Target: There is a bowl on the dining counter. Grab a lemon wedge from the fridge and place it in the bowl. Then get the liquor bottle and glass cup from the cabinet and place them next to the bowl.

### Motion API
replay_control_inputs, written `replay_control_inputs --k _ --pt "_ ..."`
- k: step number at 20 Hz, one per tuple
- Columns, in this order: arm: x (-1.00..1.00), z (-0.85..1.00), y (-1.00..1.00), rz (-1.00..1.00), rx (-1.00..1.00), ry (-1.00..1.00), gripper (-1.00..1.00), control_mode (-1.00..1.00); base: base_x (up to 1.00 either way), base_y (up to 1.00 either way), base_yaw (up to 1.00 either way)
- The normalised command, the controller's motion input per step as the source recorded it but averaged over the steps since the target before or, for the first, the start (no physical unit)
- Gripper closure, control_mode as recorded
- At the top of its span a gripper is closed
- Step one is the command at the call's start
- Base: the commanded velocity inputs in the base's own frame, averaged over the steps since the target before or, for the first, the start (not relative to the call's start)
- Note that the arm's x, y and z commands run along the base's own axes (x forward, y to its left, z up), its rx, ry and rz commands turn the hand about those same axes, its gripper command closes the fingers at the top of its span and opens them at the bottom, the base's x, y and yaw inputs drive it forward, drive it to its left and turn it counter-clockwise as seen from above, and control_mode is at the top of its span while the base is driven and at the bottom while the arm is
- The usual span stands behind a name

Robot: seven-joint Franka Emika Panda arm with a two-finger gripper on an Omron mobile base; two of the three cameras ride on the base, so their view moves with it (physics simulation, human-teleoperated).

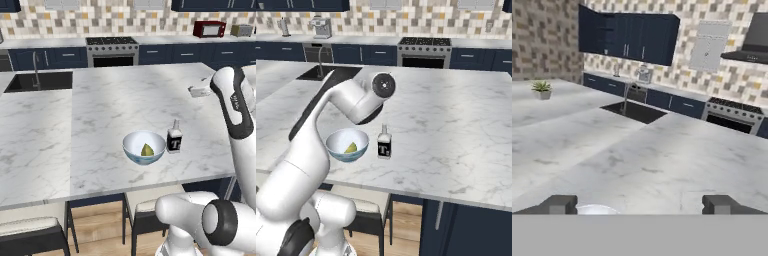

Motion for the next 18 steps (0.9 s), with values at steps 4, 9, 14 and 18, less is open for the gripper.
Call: replay_control_inputs --k 4,9,14,18 --pt "-0.94 0.46 0.36 -0.11 -0.14 0.38 -1.00 -1.00 0.00 0.00 0.00" --pt "-1.00 0.01 0.64 -0.18 -0.11 0.24 -1.00 -1.00 0.00 0.00 0.00" --pt "-0.99 -0.01 0.58 -0.17 -0.04 0.10 -1.00 -1.00 0.00 0.00 0.00" --pt "-0.81 -0.01 0.41 -0.18 -0.04 0.15 -1.00 -1.00 0.00 0.00 0.00"
